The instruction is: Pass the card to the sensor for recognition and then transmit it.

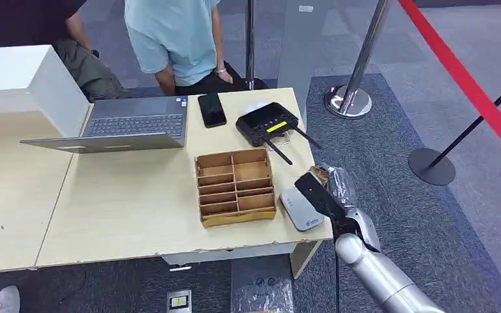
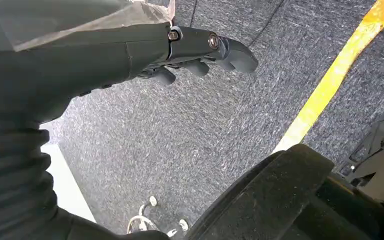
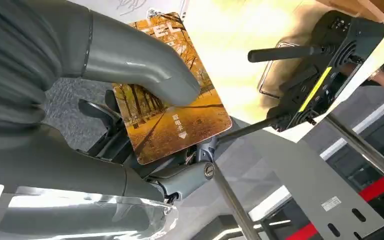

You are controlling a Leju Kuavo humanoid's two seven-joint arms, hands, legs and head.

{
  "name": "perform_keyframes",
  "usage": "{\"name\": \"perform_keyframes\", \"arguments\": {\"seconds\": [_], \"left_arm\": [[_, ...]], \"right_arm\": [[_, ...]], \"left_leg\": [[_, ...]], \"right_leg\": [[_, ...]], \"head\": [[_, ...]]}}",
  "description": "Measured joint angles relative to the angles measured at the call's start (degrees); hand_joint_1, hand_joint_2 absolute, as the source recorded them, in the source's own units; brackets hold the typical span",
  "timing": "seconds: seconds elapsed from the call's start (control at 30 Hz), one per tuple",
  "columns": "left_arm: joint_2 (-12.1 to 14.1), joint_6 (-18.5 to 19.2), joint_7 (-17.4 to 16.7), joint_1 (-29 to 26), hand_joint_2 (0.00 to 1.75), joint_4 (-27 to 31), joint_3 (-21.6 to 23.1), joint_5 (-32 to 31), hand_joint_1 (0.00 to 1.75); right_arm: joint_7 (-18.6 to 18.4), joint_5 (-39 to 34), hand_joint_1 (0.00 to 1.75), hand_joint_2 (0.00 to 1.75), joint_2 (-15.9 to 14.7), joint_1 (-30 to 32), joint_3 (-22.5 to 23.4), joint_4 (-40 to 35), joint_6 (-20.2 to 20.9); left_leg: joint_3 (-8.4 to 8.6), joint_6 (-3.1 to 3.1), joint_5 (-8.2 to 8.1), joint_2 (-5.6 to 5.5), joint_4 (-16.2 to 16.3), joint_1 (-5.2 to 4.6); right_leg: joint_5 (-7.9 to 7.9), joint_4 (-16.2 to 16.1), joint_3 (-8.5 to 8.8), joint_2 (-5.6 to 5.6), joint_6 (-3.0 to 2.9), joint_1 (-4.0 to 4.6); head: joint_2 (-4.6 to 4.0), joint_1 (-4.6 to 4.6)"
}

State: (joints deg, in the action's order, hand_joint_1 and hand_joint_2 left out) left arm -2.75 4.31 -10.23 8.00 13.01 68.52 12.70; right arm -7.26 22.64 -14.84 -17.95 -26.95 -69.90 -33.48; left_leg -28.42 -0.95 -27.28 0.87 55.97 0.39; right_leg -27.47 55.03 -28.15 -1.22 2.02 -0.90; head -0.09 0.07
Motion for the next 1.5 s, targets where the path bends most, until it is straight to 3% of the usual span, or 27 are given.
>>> {"name": "perform_keyframes", "arguments": {"seconds": [0.13, 0.2, 0.3, 0.43, 0.87, 1.17, 1.5], "left_arm": [[0.0, 0.0, 0.0, 0.0, 1.75, 0.0, 0.0, 0.0, 0.00], [0.0, 0.0, -2.8, 0.1, 1.75, 0.0, -0.4, 2.2, 0.00], [0.2, 0.0, -4.1, 0.1, 1.75, 0.0, -1.4, 3.5, 0.00], [0.3, 0.0, -4.2, 0.2, 1.75, 0.0, -2.1, 3.6, 0.00], [0.4, 0.0, -4.3, 0.1, 1.75, 0.0, -3.3, 3.5, 0.00], [0.4, 0.0, -4.1, 0.1, 1.75, 0.0, -3.3, 3.3, 0.00], [0.4, 0.0, -3.8, 0.0, 1.75, 0.0, -3.3, 2.6, 0.00]], "right_arm": [[0.0, -0.1, 1.75, 1.75, 0.0, 0.0, 0.0, 0.0, 0.1], [-0.8, -4.5, 1.75, 1.75, 0.7, 0.5, 0.0, 0.4, 3.9], [7.6, -10.8, 1.75, 1.75, 3.6, 2.8, -0.3, 6.0, 3.9], [10.6, -12.6, 1.75, 1.75, 6.1, 2.9, -0.9, 10.6, 3.2], [10.2, -13.4, 1.75, 1.75, 9.2, 0.1, -1.0, 16.4, 3.7], [10.0, -14.2, 1.75, 1.75, 9.7, -0.4, -1.1, 16.6, 2.9], [3.4, -9.7, 1.75, 1.75, 6.8, -1.4, -1.6, 11.3, 1.5]], "left_leg": [[0.00, 0.00, 0.00, 0.00, 0.0, 0.00], [0.02, 0.00, 0.00, 0.00, 0.0, 0.04], [-0.02, -0.01, -0.01, -0.03, -0.1, 0.05], [0.14, -0.02, -0.01, 0.01, -0.1, 0.10], [1.12, -0.02, -0.03, 0.21, -0.1, 0.15], [1.11, -0.04, 0.00, 0.20, -0.1, 0.16], [0.74, 0.00, 0.04, 0.14, -0.1, 0.05]], "right_leg": [[0.00, 0.0, 0.00, 0.00, 0.00, 0.00], [-0.01, 0.0, 0.05, 0.00, 0.00, 0.04], [-0.01, 0.0, 0.01, -0.01, 0.00, 0.06], [-0.04, 0.0, 0.09, 0.01, -0.04, 0.09], [0.04, -0.1, 0.98, 0.19, -0.13, 0.11], [0.08, -0.1, 1.00, 0.20, -0.13, 0.11], [0.14, -0.1, 0.71, 0.19, -0.06, 0.04]], "head": [[0.00, 0.00], [0.00, -0.02], [0.00, -0.02], [0.00, 0.00], [0.00, -0.02], [0.00, 0.00], [0.00, 0.00]]}}
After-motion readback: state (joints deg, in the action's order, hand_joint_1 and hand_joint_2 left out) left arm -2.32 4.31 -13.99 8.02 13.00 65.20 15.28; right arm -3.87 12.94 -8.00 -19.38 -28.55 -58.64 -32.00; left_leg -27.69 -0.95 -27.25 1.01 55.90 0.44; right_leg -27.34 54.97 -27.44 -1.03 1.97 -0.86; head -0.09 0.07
